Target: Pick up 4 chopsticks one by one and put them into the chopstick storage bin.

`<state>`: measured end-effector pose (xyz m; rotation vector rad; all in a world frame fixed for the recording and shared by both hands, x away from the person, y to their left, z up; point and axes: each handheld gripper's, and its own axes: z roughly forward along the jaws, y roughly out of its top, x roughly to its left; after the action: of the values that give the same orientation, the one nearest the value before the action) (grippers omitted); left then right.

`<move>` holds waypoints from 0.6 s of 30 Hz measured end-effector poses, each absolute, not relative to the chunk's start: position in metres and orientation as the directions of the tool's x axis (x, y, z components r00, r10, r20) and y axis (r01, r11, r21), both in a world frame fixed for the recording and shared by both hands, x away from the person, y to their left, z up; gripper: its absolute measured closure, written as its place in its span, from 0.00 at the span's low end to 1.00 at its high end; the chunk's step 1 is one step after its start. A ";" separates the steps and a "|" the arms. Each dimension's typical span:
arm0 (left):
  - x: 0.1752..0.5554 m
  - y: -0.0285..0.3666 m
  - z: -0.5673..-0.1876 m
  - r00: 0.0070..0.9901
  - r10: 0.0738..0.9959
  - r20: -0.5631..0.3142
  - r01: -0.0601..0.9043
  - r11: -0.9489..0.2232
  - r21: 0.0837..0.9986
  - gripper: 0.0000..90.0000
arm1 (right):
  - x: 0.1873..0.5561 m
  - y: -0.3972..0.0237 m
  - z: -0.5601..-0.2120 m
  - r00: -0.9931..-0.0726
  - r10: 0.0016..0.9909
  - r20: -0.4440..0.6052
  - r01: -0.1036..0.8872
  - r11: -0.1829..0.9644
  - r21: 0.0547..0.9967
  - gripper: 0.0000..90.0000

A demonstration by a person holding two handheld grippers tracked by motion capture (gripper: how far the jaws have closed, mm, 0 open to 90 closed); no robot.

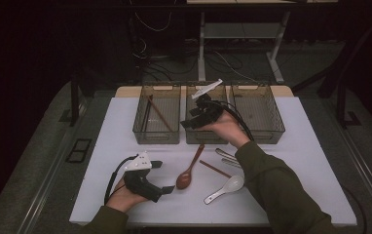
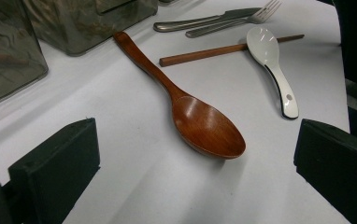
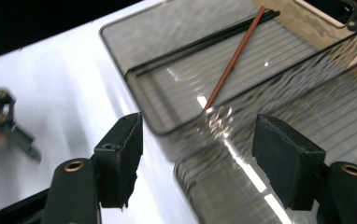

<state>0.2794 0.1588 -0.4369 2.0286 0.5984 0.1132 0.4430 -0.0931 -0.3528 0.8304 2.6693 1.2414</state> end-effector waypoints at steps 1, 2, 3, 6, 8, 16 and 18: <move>0.279 0.159 -0.437 0.875 0.456 -0.162 0.365 -0.401 0.840 0.00 | 0.440 -0.096 -0.353 -0.853 0.501 0.144 0.434 0.528 0.730 0.37; 0.279 0.158 -0.437 0.873 0.458 -0.166 0.367 -0.396 0.841 0.00 | 0.438 -0.099 -0.354 -0.856 0.497 0.142 0.430 0.530 0.731 0.37; 0.279 0.159 -0.437 0.874 0.457 -0.164 0.367 -0.400 0.840 0.00 | 0.435 -0.102 -0.355 -0.856 0.497 0.143 0.429 0.528 0.733 0.37; 0.279 0.158 -0.438 0.873 0.459 -0.168 0.371 -0.398 0.839 0.00 | 0.429 -0.113 -0.356 -0.858 0.492 0.149 0.428 0.523 0.737 0.37; 0.279 0.158 -0.437 0.873 0.458 -0.168 0.371 -0.400 0.838 0.00 | 0.424 -0.119 -0.357 -0.859 0.490 0.146 0.423 0.522 0.740 0.37; 0.279 0.157 -0.438 0.872 0.459 -0.168 0.371 -0.396 0.840 0.00 | 0.407 -0.145 -0.361 -0.861 0.487 0.143 0.417 0.517 0.748 0.38; 0.279 0.157 -0.438 0.872 0.460 -0.167 0.370 -0.398 0.840 0.00 | 0.402 -0.151 -0.362 -0.859 0.493 0.142 0.419 0.514 0.748 0.38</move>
<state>0.2790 0.1573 -0.4380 2.0281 0.6036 0.1113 0.4021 -0.1508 -0.3619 0.8010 2.6557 1.2751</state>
